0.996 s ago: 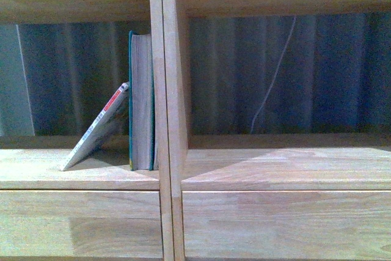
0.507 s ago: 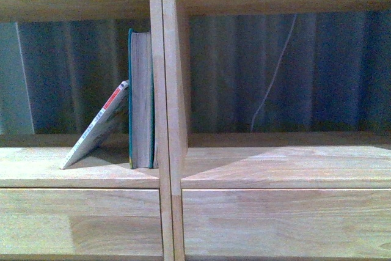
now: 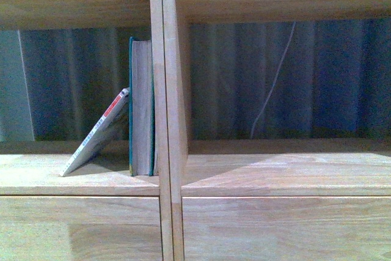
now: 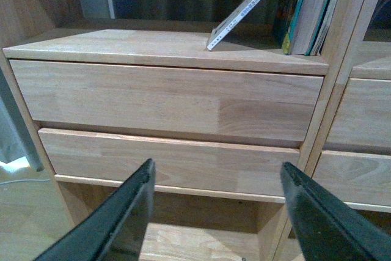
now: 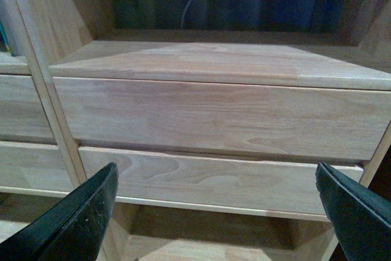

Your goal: Organize books on shelf

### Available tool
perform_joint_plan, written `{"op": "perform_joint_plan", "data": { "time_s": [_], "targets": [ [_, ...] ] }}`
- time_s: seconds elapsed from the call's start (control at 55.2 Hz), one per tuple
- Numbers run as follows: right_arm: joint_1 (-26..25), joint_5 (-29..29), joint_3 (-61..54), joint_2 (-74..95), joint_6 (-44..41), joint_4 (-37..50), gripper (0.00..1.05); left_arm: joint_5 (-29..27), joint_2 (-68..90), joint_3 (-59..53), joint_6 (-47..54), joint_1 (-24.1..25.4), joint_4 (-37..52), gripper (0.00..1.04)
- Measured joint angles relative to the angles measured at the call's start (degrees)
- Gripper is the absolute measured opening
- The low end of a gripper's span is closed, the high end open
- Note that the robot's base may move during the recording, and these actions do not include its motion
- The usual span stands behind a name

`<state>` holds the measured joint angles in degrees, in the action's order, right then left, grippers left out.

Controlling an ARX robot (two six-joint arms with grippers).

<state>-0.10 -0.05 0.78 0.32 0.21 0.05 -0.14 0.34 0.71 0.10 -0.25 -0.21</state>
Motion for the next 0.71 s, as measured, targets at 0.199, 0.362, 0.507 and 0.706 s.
{"op": "perform_joint_plan", "data": {
  "time_s": [0.199, 0.362, 0.507, 0.706],
  "targets": [
    [0.0, 0.0, 0.0, 0.0, 0.0, 0.0, 0.98, 0.0, 0.0, 0.0, 0.0, 0.0, 0.0, 0.98],
    [0.0, 0.0, 0.0, 0.0, 0.0, 0.0, 0.98, 0.0, 0.0, 0.0, 0.0, 0.0, 0.0, 0.97],
    [0.0, 0.0, 0.0, 0.0, 0.0, 0.0, 0.98, 0.0, 0.0, 0.0, 0.0, 0.0, 0.0, 0.97],
    [0.0, 0.0, 0.0, 0.0, 0.0, 0.0, 0.98, 0.0, 0.0, 0.0, 0.0, 0.0, 0.0, 0.97]
  ]
}}
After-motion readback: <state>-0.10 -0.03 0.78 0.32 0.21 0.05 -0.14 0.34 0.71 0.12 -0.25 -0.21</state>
